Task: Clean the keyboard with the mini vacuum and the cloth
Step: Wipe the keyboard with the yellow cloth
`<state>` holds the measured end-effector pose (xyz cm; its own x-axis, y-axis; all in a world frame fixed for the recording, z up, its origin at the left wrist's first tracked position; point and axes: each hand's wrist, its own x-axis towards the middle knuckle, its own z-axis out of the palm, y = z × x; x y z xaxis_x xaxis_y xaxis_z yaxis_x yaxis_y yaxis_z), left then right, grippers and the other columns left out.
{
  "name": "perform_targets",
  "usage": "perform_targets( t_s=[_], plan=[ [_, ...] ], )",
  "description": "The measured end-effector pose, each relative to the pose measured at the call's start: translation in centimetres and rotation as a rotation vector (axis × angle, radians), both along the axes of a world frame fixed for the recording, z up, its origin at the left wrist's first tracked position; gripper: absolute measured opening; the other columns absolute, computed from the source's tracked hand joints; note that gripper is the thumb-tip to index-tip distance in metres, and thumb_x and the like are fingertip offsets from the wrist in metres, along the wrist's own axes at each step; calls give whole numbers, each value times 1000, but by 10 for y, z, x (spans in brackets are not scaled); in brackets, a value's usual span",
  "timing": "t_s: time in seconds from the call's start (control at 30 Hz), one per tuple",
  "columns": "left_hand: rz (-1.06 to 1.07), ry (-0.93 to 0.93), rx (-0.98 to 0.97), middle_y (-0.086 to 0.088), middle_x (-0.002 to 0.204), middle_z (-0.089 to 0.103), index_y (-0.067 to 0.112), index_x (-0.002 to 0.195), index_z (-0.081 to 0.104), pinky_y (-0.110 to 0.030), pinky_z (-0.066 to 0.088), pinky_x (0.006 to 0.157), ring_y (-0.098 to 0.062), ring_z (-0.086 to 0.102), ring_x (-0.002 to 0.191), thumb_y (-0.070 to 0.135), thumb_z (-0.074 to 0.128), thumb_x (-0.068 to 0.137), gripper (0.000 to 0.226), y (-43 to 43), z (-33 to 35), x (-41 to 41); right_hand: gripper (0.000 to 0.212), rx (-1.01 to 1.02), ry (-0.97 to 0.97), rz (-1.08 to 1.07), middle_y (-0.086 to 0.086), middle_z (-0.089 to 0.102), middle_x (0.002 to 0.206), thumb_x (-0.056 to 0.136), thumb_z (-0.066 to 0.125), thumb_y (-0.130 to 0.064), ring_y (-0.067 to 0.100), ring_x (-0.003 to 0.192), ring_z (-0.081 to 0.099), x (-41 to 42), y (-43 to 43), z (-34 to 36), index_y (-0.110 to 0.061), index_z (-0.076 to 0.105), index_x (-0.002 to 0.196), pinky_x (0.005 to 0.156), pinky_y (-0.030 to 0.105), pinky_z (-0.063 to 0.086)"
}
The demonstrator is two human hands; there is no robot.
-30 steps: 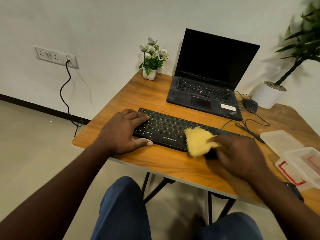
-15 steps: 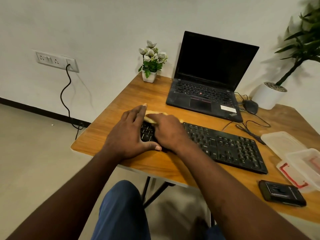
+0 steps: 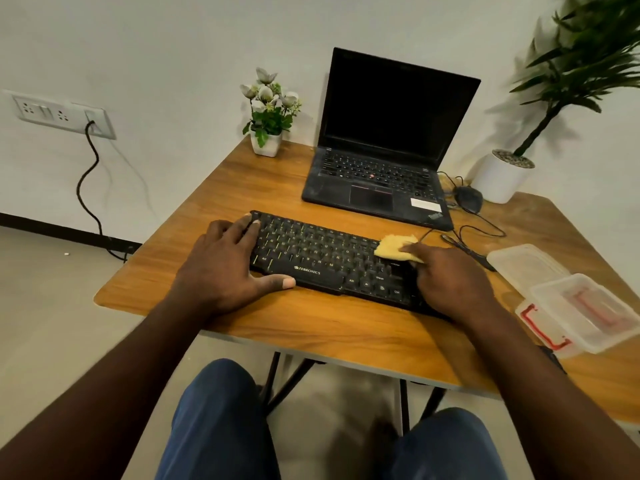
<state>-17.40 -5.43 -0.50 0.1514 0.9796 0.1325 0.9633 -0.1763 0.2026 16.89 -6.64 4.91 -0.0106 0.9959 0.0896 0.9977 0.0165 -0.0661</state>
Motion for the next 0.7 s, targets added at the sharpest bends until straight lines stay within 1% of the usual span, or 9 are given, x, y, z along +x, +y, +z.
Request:
perform_targets(
  t_s=[0.07, 0.1, 0.17, 0.27, 0.33, 0.4, 0.43, 0.57, 0.7],
  plan=[
    [-11, -7, 68, 1, 172, 10, 25, 164, 16, -52, 27, 122, -27, 15, 151, 106, 22, 69, 125, -5, 3, 8, 41, 57, 59, -38, 5, 71, 103, 103, 51, -23, 25, 91, 64, 0, 8, -2, -33, 57, 142, 72, 40, 57],
    [-29, -11, 110, 2, 171, 14, 27, 163, 20, -53, 27, 122, -27, 15, 151, 104, 24, 71, 121, -8, 5, 14, 36, 84, 96, -39, 4, 70, 96, 104, 50, -24, 25, 86, 63, -6, 13, -1, -31, 59, 139, 69, 39, 56],
    [-108, -4, 159, 3, 168, 23, 32, 161, 28, -53, 25, 122, -27, 17, 152, 101, 25, 76, 110, -15, 8, 33, 30, 90, 154, -12, 1, 66, 90, 105, 49, -25, 22, 82, 60, -26, 28, 0, -28, 61, 132, 65, 36, 50],
    [-251, 57, 149, 9, 164, 31, 41, 157, 32, -50, 20, 122, -23, 18, 152, 92, 27, 84, 90, -22, 7, 69, 29, 20, 214, 127, 3, 69, 102, 105, 49, -26, 25, 94, 62, -65, 50, 3, -27, 64, 130, 76, 38, 51],
    [-289, 74, 160, 7, 160, 38, 39, 153, 41, -47, 23, 121, -21, 25, 148, 85, 32, 89, 79, -23, 7, 89, 29, -15, 238, 235, 5, 70, 110, 104, 50, -27, 27, 100, 63, -89, 60, 5, -28, 64, 130, 80, 39, 51],
    [-278, 62, 176, 4, 152, 45, 35, 146, 50, -43, 28, 117, -20, 32, 141, 79, 37, 93, 70, -23, 7, 98, 30, -59, 255, 309, 5, 70, 113, 104, 50, -27, 27, 101, 63, -102, 64, 6, -31, 65, 130, 83, 42, 53],
    [-269, 49, 179, 5, 151, 46, 34, 145, 51, -42, 29, 116, -19, 33, 138, 77, 39, 93, 68, -22, 6, 99, 30, -77, 262, 329, 4, 70, 112, 104, 50, -28, 27, 100, 63, -102, 66, 6, -32, 65, 129, 83, 42, 54],
    [-269, -17, 164, 11, 153, 42, 39, 151, 43, -41, 29, 116, -15, 29, 139, 75, 43, 93, 68, -18, 3, 96, 29, -117, 250, 314, 1, 68, 114, 105, 51, -30, 20, 98, 61, -63, 62, 5, -38, 61, 132, 85, 42, 53],
    [-266, -40, 149, 13, 153, 40, 41, 152, 38, -41, 28, 116, -15, 29, 138, 76, 45, 92, 70, -17, 3, 96, 27, -108, 209, 164, 2, 70, 110, 106, 52, -32, 18, 92, 62, 10, 52, 7, -40, 62, 130, 82, 40, 53]
  ],
)
